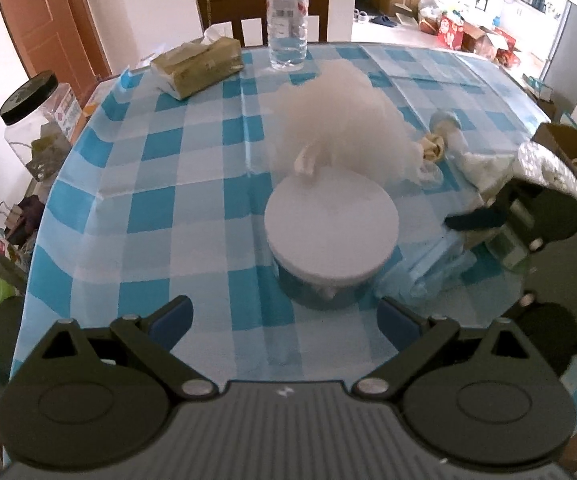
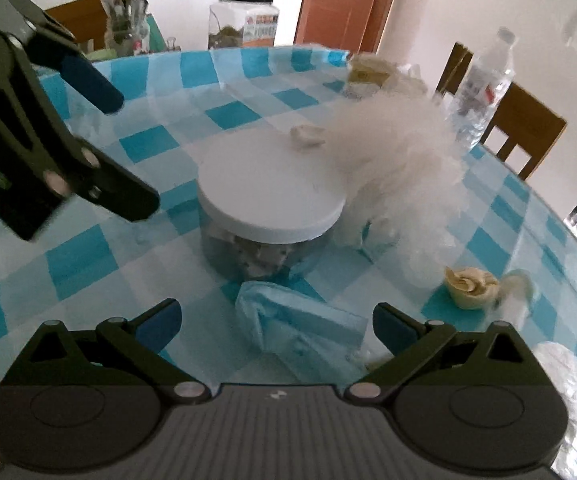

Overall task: Organize soft objects
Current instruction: 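Withdraw both tools from the box toward the white-lidded jar, then grasp the white mesh loofah with left tool while right tool grasps a blue face mask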

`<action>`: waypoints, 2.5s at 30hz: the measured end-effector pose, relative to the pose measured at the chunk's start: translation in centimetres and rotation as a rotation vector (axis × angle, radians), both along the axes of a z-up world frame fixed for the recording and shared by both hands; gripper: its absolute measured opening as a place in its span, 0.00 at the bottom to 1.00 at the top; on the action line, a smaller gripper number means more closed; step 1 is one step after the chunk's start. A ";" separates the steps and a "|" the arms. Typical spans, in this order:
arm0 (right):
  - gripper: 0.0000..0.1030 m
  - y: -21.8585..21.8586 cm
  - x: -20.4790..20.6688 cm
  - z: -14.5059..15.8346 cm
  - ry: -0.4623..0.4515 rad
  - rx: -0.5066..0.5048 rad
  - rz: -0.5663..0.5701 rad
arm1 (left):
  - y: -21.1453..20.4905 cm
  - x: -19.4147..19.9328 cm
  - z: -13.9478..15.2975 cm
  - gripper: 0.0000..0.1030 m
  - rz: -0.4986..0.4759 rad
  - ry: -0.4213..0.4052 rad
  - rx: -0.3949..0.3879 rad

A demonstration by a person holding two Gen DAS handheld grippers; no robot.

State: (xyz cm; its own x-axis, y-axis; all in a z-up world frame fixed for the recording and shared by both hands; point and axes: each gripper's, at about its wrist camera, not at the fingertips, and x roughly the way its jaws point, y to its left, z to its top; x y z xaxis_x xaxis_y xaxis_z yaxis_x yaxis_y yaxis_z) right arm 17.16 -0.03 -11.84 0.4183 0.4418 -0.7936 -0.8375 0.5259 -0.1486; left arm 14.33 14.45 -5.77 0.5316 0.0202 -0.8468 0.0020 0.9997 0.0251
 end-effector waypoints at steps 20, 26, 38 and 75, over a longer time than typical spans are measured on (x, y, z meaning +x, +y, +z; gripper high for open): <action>1.00 -0.5 0.9 -1.1 0.200 0.025 -0.078 | -2.3 12.9 2.5 0.97 -0.210 -0.082 -0.083; 1.00 -0.9 1.3 -1.0 0.211 0.050 -0.115 | -3.4 17.2 -0.1 0.97 -0.216 -0.005 -0.077; 1.00 -1.1 1.3 -1.3 0.213 0.045 -0.119 | -3.7 19.5 -3.4 0.99 -0.180 0.086 -0.016; 0.29 0.5 0.4 -2.0 0.130 -0.054 0.069 | -3.3 19.0 -2.7 0.64 -0.170 0.076 -0.059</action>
State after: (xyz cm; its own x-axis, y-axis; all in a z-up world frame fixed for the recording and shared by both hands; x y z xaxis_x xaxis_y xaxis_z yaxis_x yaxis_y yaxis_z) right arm 17.59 0.44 -13.79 0.2807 0.4213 -0.8624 -0.8854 0.4604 -0.0633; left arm 33.30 11.19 -8.50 0.4580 -0.1149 -0.8815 0.1703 0.9846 -0.0399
